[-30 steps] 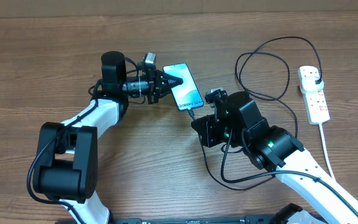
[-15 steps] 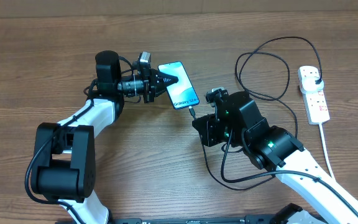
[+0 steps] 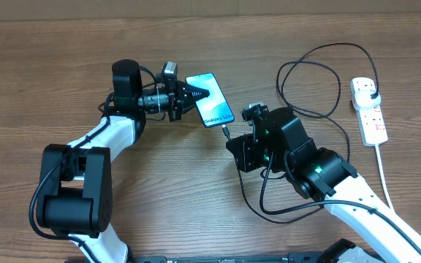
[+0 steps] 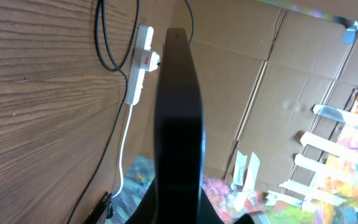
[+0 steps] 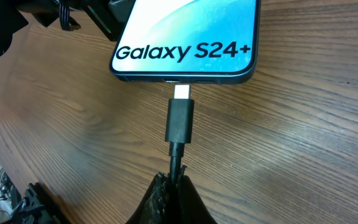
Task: Plug charger to phone and switch on socket
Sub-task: 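Push the USB-C plug into the phone port with the right gripper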
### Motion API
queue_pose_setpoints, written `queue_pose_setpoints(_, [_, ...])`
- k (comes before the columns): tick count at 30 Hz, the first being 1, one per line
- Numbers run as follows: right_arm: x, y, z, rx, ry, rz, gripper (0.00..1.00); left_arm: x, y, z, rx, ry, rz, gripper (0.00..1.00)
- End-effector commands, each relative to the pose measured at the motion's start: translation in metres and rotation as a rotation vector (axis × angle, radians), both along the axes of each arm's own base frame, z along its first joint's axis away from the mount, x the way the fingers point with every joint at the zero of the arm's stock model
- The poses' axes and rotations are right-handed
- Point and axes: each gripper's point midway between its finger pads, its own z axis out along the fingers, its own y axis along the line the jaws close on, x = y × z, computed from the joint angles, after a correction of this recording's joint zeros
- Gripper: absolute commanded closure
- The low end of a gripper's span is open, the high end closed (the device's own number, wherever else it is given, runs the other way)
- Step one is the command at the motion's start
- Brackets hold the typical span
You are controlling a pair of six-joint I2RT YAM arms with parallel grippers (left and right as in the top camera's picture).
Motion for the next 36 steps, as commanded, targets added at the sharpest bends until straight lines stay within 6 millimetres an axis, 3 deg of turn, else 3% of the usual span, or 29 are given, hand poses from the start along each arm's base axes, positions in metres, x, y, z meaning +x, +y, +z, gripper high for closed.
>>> queue_pose_setpoints(1, [0.000, 0.000, -0.002, -0.006, 0.005, -0.007, 0.96, -0.003, -0.003, 0.008, -0.017, -0.013, -0.030, 0.96])
queue_pose_setpoints(16, [0.000, 0.000, -0.002, -0.006, 0.005, -0.007, 0.96, -0.004, -0.014, 0.005, -0.003, -0.016, -0.032, 0.96])
queue_pose_setpoints(36, [-0.002, -0.001, -0.005, -0.014, 0.017, -0.007, 0.96, -0.009, -0.015, 0.007, -0.015, -0.017, -0.060, 0.96])
